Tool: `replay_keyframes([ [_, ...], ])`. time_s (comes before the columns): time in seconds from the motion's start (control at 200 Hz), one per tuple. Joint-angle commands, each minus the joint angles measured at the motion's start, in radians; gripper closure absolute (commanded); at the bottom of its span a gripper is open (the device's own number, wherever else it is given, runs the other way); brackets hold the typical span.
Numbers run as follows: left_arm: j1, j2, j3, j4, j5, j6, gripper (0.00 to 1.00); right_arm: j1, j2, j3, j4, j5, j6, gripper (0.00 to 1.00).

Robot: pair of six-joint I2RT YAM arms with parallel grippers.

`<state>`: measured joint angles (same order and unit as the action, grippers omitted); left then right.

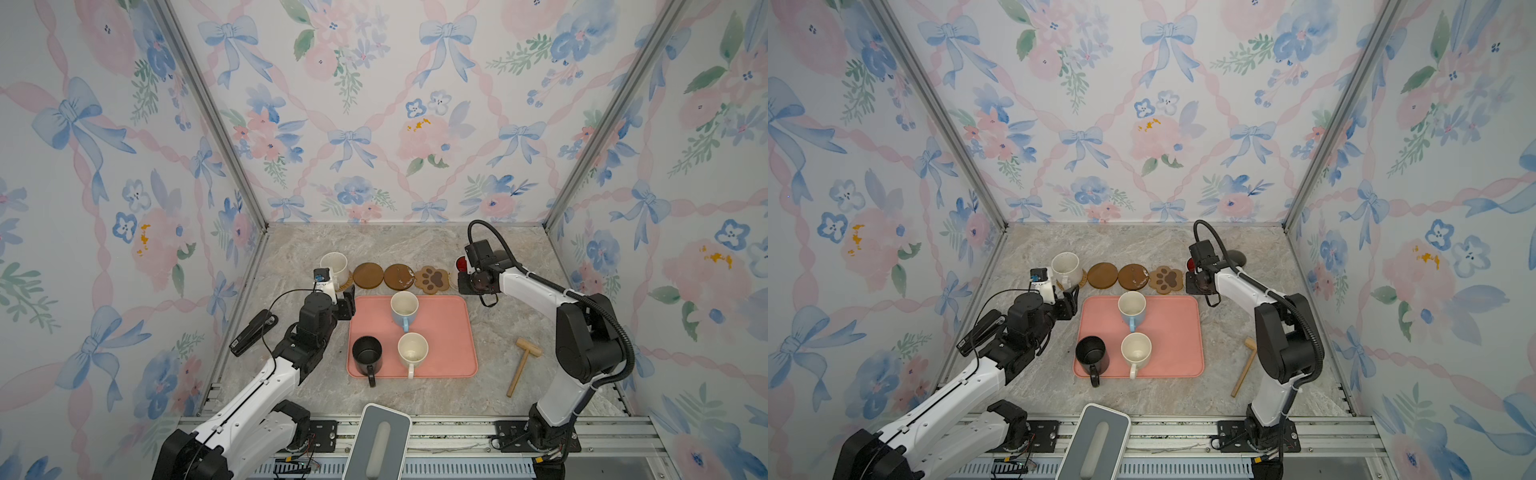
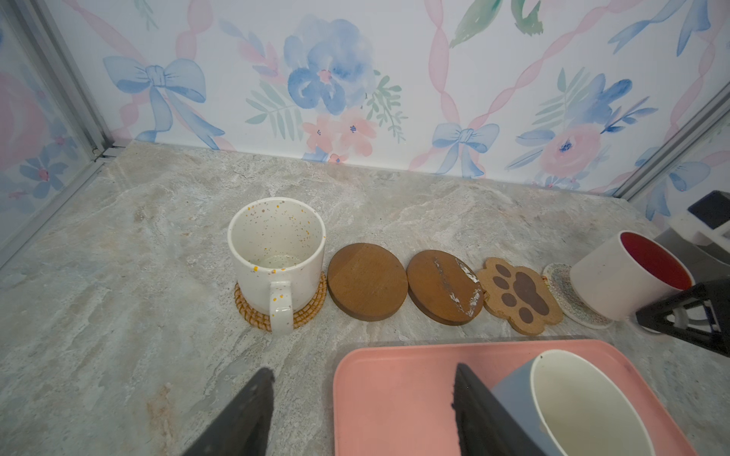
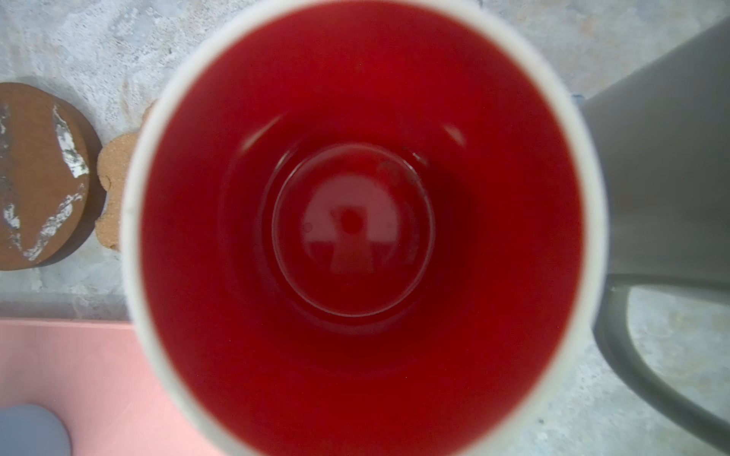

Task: Place cups on coasters
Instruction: Place the cup on the coaster.

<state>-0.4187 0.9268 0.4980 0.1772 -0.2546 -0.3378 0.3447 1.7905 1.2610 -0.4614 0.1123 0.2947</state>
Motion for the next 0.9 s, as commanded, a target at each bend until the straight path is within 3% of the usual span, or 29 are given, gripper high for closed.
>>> replay_keyframes([
  [0.0, -0.005, 0.004, 0.026, -0.004, -0.017, -0.005, 0.32, -0.007, 0.007, 0.063, 0.051, 0.028, -0.021, 1.00],
  [0.895, -0.013, -0.008, 0.027, -0.030, -0.033, 0.006, 0.32, -0.009, 0.091, 0.069, 0.064, 0.068, -0.022, 1.00],
])
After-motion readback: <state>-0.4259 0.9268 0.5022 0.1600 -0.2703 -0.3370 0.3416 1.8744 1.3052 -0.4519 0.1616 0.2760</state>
